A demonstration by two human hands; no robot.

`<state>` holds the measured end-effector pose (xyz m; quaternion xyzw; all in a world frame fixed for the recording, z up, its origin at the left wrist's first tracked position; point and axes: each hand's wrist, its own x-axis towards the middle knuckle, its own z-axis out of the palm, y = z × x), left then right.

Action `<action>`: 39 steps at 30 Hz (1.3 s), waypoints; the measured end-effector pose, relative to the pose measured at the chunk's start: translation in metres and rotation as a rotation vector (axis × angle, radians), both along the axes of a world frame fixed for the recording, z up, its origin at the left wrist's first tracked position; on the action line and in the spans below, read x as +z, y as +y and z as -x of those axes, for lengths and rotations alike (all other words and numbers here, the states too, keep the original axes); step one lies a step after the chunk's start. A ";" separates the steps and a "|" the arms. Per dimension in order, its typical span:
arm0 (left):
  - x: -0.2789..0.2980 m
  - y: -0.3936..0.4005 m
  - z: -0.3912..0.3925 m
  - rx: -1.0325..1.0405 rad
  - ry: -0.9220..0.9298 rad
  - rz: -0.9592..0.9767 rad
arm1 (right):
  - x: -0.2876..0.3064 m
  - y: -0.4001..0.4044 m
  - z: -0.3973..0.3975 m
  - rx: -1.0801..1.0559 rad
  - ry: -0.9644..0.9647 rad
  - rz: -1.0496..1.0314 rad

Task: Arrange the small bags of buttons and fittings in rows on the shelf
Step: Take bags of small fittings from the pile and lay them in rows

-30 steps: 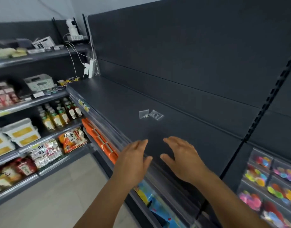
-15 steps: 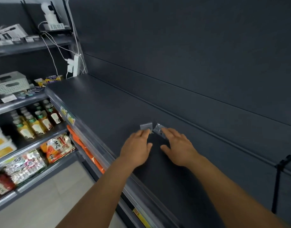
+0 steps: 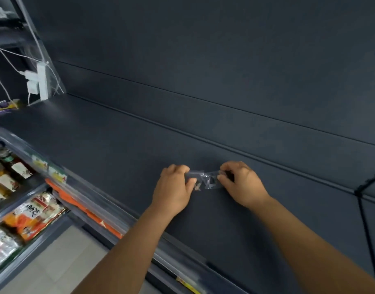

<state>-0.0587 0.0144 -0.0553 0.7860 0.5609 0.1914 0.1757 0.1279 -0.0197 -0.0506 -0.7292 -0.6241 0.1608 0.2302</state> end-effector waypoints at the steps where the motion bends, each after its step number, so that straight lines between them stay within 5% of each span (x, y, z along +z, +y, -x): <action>1: 0.000 0.003 -0.001 0.013 0.052 0.026 | 0.000 0.002 0.005 -0.067 -0.023 0.039; 4: -0.002 0.011 -0.003 0.007 0.130 0.072 | 0.004 0.010 0.017 -0.182 -0.043 0.224; 12: -0.004 0.021 -0.007 0.020 -0.129 0.247 | 0.016 0.016 0.031 -0.313 0.097 0.308; 18: 0.002 0.018 -0.008 -0.085 -0.221 0.243 | 0.016 -0.002 0.033 -0.373 0.413 0.111; 25: 0.020 -0.002 -0.042 -0.164 -0.632 0.474 | 0.034 -0.042 0.007 -0.479 0.790 -0.218; 30: 0.033 -0.035 -0.090 -0.216 -0.774 0.586 | 0.043 -0.087 -0.025 -0.599 0.823 -0.382; 39: 0.044 -0.138 -0.189 -0.368 -0.671 0.577 | 0.051 -0.214 -0.099 -0.701 0.838 -0.502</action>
